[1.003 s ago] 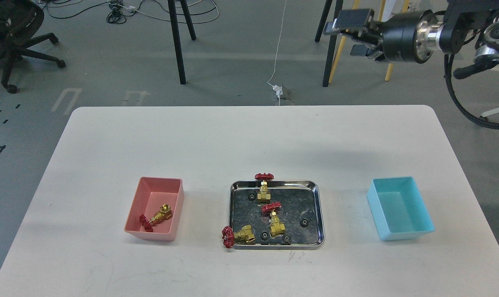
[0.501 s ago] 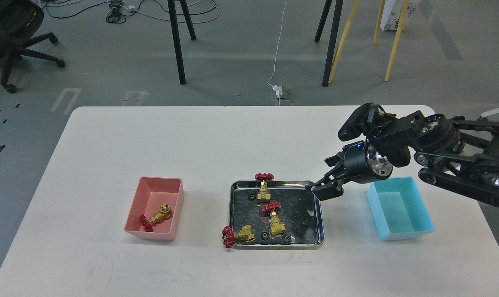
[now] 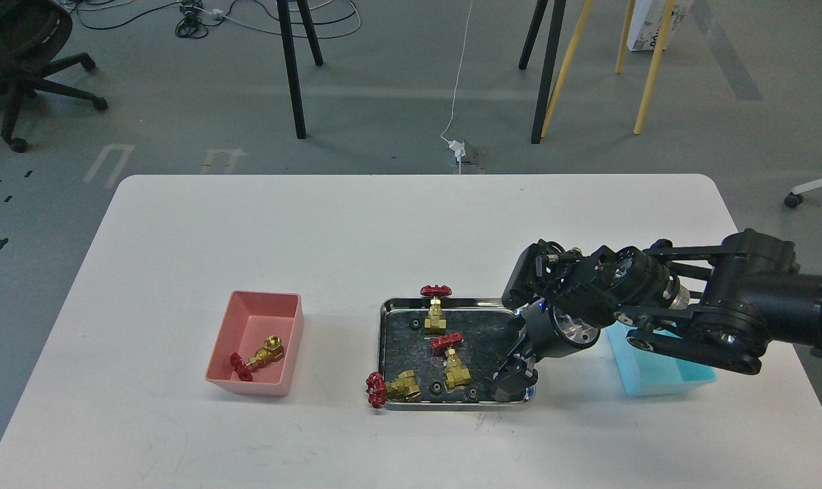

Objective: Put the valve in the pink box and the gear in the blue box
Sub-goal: 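Reach the right gripper into the tray and grasp a dark gear, then carry the gear with the right gripper over the blue box, then open the right gripper to release the gear into the box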

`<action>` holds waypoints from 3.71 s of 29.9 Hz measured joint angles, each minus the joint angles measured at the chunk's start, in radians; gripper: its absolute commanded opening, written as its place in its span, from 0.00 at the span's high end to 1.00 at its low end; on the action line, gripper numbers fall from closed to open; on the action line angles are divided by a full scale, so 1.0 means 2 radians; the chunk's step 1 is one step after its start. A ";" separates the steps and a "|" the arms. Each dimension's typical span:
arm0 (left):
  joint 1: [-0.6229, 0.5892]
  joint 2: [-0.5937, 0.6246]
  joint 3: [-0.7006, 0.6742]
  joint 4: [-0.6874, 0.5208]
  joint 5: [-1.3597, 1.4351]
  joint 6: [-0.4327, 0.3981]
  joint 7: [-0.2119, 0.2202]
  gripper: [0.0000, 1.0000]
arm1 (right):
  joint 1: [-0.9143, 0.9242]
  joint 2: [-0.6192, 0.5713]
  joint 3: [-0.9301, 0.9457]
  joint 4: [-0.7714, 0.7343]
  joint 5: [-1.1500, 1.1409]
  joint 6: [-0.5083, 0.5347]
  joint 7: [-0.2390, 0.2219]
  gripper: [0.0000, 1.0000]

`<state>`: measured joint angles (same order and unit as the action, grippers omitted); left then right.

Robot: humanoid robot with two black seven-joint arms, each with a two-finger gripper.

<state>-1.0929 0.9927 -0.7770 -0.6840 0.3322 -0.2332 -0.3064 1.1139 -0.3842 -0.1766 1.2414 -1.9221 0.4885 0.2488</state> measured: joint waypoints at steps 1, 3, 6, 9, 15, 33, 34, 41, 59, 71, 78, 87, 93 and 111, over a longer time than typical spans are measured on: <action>0.000 0.000 0.000 0.001 0.000 0.000 0.000 0.01 | -0.003 0.004 0.000 -0.002 -0.004 0.000 0.000 0.06; 0.000 0.000 0.000 0.004 0.000 -0.001 0.000 0.01 | -0.008 0.008 -0.001 -0.005 -0.011 0.000 0.000 0.09; 0.000 0.001 0.000 0.010 0.000 -0.002 -0.001 0.01 | -0.013 0.011 -0.002 -0.010 -0.018 0.000 0.001 0.15; 0.000 0.001 0.000 0.012 -0.001 -0.003 -0.001 0.01 | -0.018 0.014 -0.002 -0.017 -0.024 0.000 0.001 0.20; 0.000 0.001 -0.001 0.021 -0.001 -0.003 -0.001 0.01 | -0.021 0.022 -0.002 -0.030 -0.039 0.000 0.001 0.23; -0.009 -0.001 -0.001 0.047 -0.001 -0.007 0.000 0.01 | -0.022 0.038 -0.003 -0.040 -0.039 0.000 -0.002 0.50; -0.010 -0.001 -0.001 0.048 -0.001 -0.007 0.000 0.01 | -0.023 0.038 -0.004 -0.040 -0.039 0.000 -0.002 0.51; -0.011 -0.001 0.000 0.052 -0.001 -0.008 0.000 0.01 | -0.030 0.038 -0.004 -0.039 -0.040 0.000 -0.004 0.56; -0.011 -0.001 0.000 0.056 -0.001 -0.008 0.000 0.01 | -0.032 0.039 -0.003 -0.034 -0.040 0.000 -0.019 0.86; -0.010 -0.003 0.001 0.055 0.000 -0.008 0.000 0.01 | -0.019 -0.043 0.129 -0.042 0.012 0.000 -0.039 0.87; -0.006 -0.010 0.007 0.055 0.003 -0.007 -0.001 0.01 | -0.019 -0.211 0.144 0.027 0.076 0.000 -0.037 0.86; -0.020 -0.069 0.050 0.054 0.040 -0.008 -0.002 0.01 | -0.092 -0.312 0.148 0.102 0.088 0.000 -0.038 0.84; -0.032 -0.139 0.080 0.043 0.148 -0.011 -0.002 0.01 | -0.111 -0.314 0.149 0.102 0.083 0.000 -0.040 0.77; -0.078 -0.268 0.144 0.038 0.216 -0.009 0.000 0.00 | -0.159 -0.296 0.237 0.085 0.121 0.000 -0.063 0.09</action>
<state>-1.2495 0.4568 -0.4884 -0.6076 0.7640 -0.2502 -0.3068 0.7962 -0.9769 0.2978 1.4111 -1.6795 0.4888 0.1235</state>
